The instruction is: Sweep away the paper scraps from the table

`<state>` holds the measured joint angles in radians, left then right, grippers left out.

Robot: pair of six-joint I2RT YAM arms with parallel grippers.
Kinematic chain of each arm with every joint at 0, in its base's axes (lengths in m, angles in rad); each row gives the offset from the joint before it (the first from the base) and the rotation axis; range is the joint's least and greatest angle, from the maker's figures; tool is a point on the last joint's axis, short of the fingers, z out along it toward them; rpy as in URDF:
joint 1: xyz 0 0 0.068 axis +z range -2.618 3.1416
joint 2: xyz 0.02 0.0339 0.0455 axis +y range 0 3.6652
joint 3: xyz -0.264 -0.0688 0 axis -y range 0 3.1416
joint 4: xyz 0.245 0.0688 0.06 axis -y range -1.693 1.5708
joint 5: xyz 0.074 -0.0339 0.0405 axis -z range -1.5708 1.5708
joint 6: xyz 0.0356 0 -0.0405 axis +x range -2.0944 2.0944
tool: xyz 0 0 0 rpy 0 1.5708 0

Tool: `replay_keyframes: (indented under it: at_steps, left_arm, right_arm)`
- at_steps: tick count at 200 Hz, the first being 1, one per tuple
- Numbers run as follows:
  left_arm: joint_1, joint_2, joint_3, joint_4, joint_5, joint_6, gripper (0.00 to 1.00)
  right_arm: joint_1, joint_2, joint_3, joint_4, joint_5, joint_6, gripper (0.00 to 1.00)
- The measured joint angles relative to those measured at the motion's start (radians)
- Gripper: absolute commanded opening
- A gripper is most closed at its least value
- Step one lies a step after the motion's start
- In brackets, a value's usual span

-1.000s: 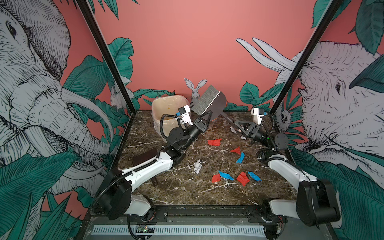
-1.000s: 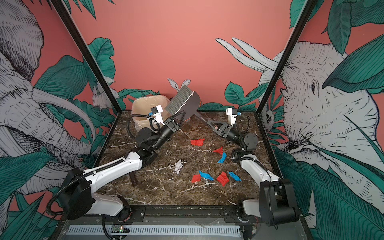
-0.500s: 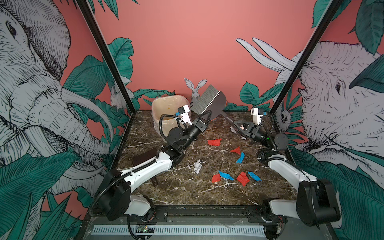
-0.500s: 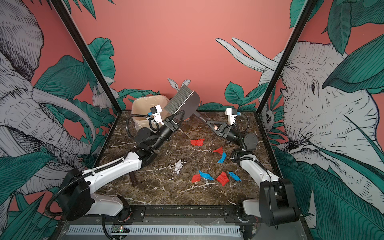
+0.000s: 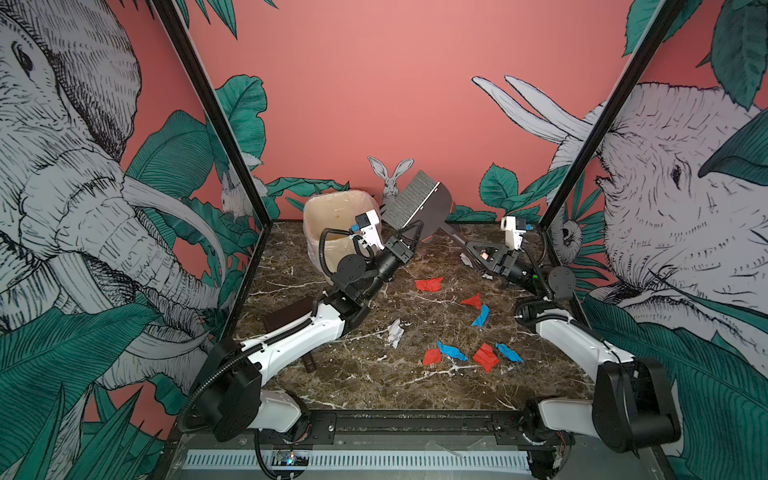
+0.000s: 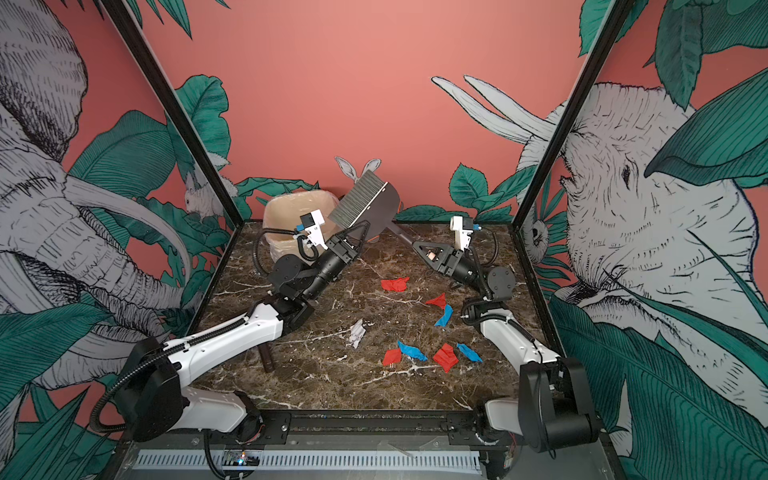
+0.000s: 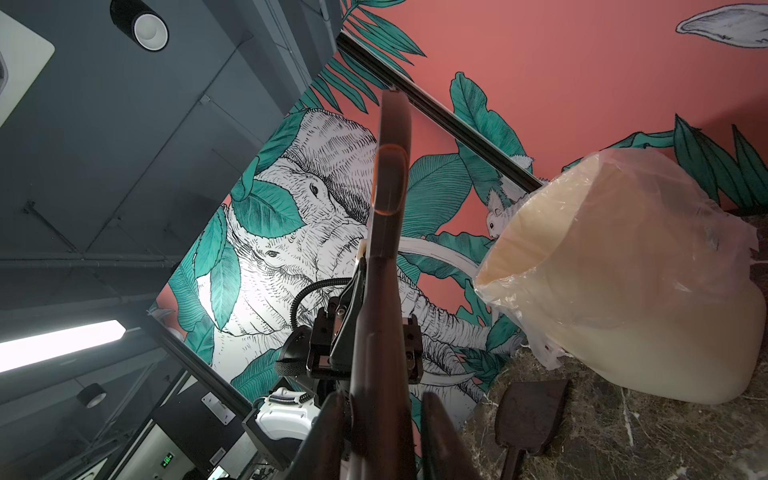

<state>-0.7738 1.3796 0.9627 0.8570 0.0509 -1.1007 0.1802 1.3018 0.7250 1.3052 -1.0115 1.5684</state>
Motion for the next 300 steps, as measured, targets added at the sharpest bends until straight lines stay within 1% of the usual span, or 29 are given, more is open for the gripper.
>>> replay_keyframes:
  at_steps: [5,12,21,26,53,85,106,122,144,174,205,220,231,250,261,281,300]
  left_arm:
    - [0.002,0.0,0.0,-0.018,0.0,0.006,0.83]
    - [0.003,0.0,0.0,-0.05,0.0,0.019,0.91]
    - [0.003,-0.002,0.0,-0.082,-0.002,0.032,0.98]
    - [0.003,-0.004,0.0,-0.108,-0.003,0.039,0.99]
    - [0.005,-0.039,0.0,-0.236,-0.001,0.086,0.99]
    - [0.005,-0.141,0.0,-0.414,0.003,0.15,1.0]
    - [0.005,-0.229,0.0,-0.563,-0.009,0.203,0.99]
    - [0.005,-0.299,0.006,-0.72,-0.038,0.252,1.0]
    - [-0.001,-0.382,0.037,-0.971,-0.122,0.291,0.99]
    - [-0.005,-0.463,0.074,-1.312,-0.27,0.281,0.99]
    - [-0.005,-0.499,0.095,-1.681,-0.441,0.195,0.99]
    - [-0.004,-0.513,0.09,-1.814,-0.507,0.146,0.99]
    - [0.004,-0.522,0.074,-1.881,-0.539,0.116,0.97]
    - [0.043,-0.525,0.02,-1.961,-0.562,0.074,0.97]
    - [0.078,-0.525,-0.025,-1.987,-0.563,0.061,0.99]
    - [0.147,-0.508,-0.093,-2.003,-0.552,0.063,0.99]
    - [0.209,-0.485,-0.121,-2.0,-0.533,0.096,0.99]
  right_arm:
    - [0.001,0.0,0.0,-0.002,0.001,0.0,0.0]
    - [0.001,-0.001,0.0,-0.008,0.001,-0.001,0.0]
    - [-0.002,-0.004,0.0,-0.024,0.0,-0.007,0.0]
    - [-0.004,-0.006,0.002,-0.035,0.0,-0.009,0.0]
    - [-0.039,-0.038,0.031,-0.138,-0.006,-0.05,0.0]
    - [-0.103,-0.109,0.069,-0.286,-0.006,-0.128,0.0]
    - [-0.15,-0.15,0.089,-0.394,-0.001,-0.189,0.0]
    - [-0.185,-0.177,0.098,-0.503,0.002,-0.253,0.0]
    - [-0.219,-0.205,0.119,-0.705,0.009,-0.364,0.0]
    - [-0.232,-0.225,0.158,-0.948,0.026,-0.511,0.0]
    - [-0.235,-0.251,0.208,-1.192,0.052,-0.673,0.0]
    - [-0.236,-0.267,0.222,-1.283,0.066,-0.736,0.0]
    - [-0.237,-0.276,0.224,-1.327,0.074,-0.768,0.0]
    - [-0.242,-0.288,0.224,-1.398,0.087,-0.811,0.0]
    - [-0.242,-0.29,0.224,-1.431,0.092,-0.832,0.0]
    - [-0.247,-0.291,0.229,-1.495,0.104,-0.867,0.0]
    - [-0.247,-0.295,0.234,-1.544,0.12,-0.895,0.0]
